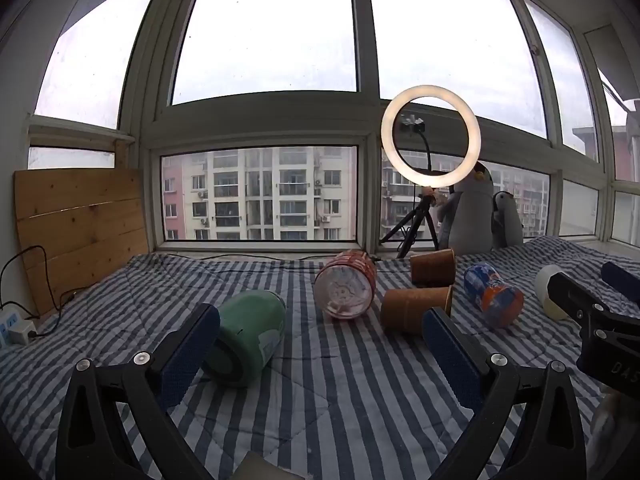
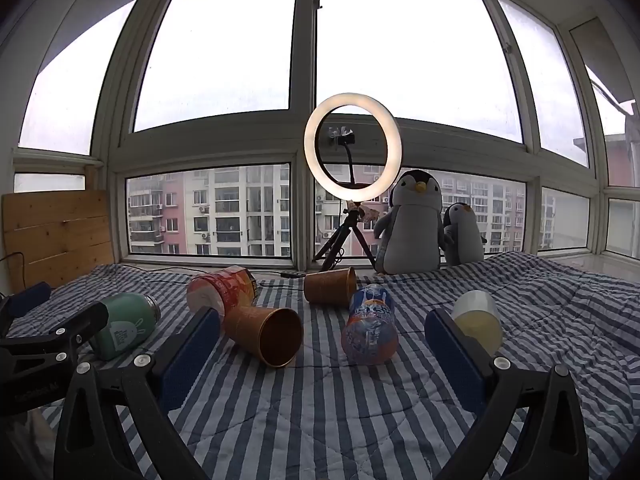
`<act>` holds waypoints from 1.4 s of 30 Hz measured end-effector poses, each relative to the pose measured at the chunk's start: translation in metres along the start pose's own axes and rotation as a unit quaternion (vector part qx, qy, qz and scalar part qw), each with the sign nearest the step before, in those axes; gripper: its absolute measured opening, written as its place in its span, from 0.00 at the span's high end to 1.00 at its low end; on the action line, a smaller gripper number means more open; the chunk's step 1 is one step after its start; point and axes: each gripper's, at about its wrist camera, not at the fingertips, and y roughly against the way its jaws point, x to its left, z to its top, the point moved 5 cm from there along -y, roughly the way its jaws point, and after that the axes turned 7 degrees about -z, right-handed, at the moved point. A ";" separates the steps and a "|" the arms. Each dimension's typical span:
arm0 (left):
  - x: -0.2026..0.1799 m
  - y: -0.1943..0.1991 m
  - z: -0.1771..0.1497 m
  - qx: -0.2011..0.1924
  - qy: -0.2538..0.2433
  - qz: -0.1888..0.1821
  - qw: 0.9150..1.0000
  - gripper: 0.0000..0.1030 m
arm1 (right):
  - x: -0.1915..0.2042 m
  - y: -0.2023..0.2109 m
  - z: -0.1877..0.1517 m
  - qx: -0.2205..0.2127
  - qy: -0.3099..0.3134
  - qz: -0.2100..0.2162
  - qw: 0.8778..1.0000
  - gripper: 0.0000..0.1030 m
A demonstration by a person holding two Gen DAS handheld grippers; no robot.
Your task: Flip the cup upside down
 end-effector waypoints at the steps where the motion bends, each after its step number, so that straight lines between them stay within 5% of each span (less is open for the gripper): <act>1: 0.000 0.000 0.000 0.000 -0.001 0.000 1.000 0.00 | 0.000 0.000 0.000 0.002 0.002 0.000 1.000 0.02; 42: 0.004 -0.013 -0.006 0.022 0.011 -0.005 1.000 0.00 | -0.003 -0.010 -0.004 0.021 -0.007 -0.001 1.000 0.02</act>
